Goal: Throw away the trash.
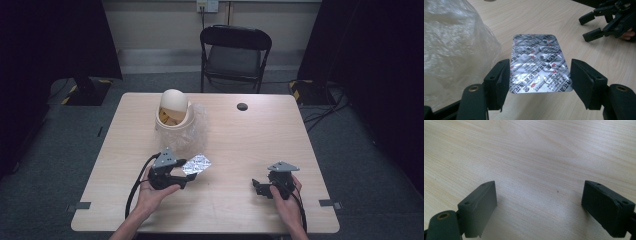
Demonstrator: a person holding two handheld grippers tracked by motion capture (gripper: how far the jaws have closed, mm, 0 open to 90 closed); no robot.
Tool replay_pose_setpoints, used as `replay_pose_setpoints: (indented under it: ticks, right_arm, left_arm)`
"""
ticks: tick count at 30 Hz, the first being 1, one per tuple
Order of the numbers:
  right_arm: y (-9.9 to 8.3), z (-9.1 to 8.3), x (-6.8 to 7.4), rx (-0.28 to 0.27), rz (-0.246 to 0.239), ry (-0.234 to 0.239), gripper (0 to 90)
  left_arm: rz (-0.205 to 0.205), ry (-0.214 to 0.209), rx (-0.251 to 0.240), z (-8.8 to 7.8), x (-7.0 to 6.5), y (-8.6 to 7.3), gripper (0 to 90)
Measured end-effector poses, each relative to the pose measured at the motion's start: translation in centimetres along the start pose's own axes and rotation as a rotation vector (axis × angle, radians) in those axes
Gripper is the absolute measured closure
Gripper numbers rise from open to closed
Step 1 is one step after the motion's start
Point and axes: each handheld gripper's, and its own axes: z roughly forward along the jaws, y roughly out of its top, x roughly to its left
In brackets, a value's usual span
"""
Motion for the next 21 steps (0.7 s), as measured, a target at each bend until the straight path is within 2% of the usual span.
replay_pose_setpoints:
  ticks: [3,7,9,15,21]
  right_arm:
    - [0.0,0.0,0.0,-0.001,-0.001,0.001,11.9]
    - [0.0,0.0,0.0,-0.001,0.000,0.001,11.9]
    - [0.0,0.0,0.0,-0.001,0.000,0.001,11.9]
    - [0.0,0.0,0.0,0.000,-0.001,0.000,11.9]
    - [0.0,0.0,0.0,-0.001,-0.001,0.001,11.9]
  left_arm:
    - [0.001,0.004,-0.008,-0.7,0.3,0.1,33.9]
    - [-0.023,0.034,-0.040,-2.3,1.5,0.2,33.9]
    - [-0.027,0.038,-0.045,-2.6,1.8,0.3,34.0]
    - [-0.029,0.072,-0.076,-4.5,3.1,1.3,34.0]
    - [-0.026,0.093,-0.094,-5.5,4.0,2.2,34.0]
